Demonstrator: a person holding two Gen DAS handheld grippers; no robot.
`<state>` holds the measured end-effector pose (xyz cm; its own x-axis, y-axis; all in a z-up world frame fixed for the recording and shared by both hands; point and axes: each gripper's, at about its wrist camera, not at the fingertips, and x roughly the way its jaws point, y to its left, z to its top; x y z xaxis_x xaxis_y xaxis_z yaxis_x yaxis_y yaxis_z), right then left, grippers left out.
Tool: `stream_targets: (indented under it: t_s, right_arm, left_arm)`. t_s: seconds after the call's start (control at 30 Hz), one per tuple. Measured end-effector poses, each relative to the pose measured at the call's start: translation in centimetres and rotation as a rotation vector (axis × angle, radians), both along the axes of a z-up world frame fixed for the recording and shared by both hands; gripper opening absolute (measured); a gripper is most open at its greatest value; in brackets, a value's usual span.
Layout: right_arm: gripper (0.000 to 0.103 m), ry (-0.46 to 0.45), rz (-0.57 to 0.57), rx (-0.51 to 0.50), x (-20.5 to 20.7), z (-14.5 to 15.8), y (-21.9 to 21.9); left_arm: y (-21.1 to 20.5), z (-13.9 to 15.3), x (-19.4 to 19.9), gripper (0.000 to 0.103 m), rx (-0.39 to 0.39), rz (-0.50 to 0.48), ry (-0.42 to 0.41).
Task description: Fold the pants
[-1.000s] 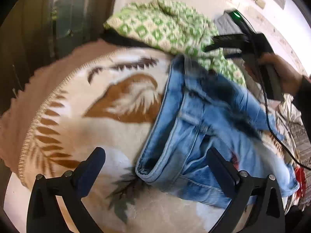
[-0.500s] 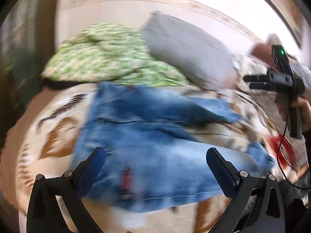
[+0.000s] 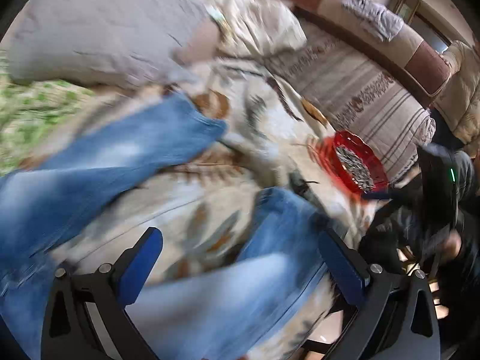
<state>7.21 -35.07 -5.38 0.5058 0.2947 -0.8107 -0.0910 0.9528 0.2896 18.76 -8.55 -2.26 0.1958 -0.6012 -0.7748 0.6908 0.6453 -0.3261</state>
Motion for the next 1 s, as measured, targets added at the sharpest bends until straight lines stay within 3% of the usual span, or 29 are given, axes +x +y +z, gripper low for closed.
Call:
stream_targets:
  t_s: [0.13,0.27,0.33,0.47,0.53,0.6,0.67,0.73,0.8,1.0]
  right_arm:
    - [0.102,0.020,-0.078,0.091,-2.3,-1.6,-0.1]
    - [0.095,0.013,-0.197,0.229,-3.5,-3.2,-0.1]
    - [0.079,0.027,-0.243,0.280,-3.5,-4.3,0.4]
    - [0.068,0.059,-0.301,0.333,-3.0,-6.8,1.2]
    - [0.063,0.058,-0.340,0.335,-2.8,-7.5,1.1]
    - [0.058,0.052,-0.370,0.338,-2.6,-8.1,0.8]
    - [0.047,0.037,-0.386,0.351,-2.5,-8.3,0.6]
    - [0.019,0.033,-0.392,0.344,-2.3,-8.7,0.5]
    - [0.011,0.028,-0.389,0.361,-2.6,-8.8,0.6]
    - [0.009,-0.106,-0.354,0.336,-4.0,-5.5,0.7]
  left_arm:
    - [-5.0,-2.2,2.6,0.103,-0.009,-0.058,0.191]
    - [-8.8,-4.6,3.3,0.103,0.062,-0.102,0.301]
    - [-10.0,-5.4,3.4,0.103,0.077,-0.115,0.344]
    - [-12.1,-7.2,4.0,0.094,0.109,-0.117,0.428]
    - [-13.1,-7.9,3.9,0.083,0.151,-0.128,0.434]
    - [-13.9,-8.5,3.7,0.079,0.183,-0.139,0.432]
    - [-14.7,-9.2,3.5,0.062,0.207,-0.141,0.441]
    - [-15.2,-9.8,3.3,0.028,0.247,-0.136,0.420]
    - [-15.4,-9.8,2.9,0.017,0.243,-0.161,0.412]
    - [-16.4,-4.0,0.4,0.013,0.161,-0.242,0.268]
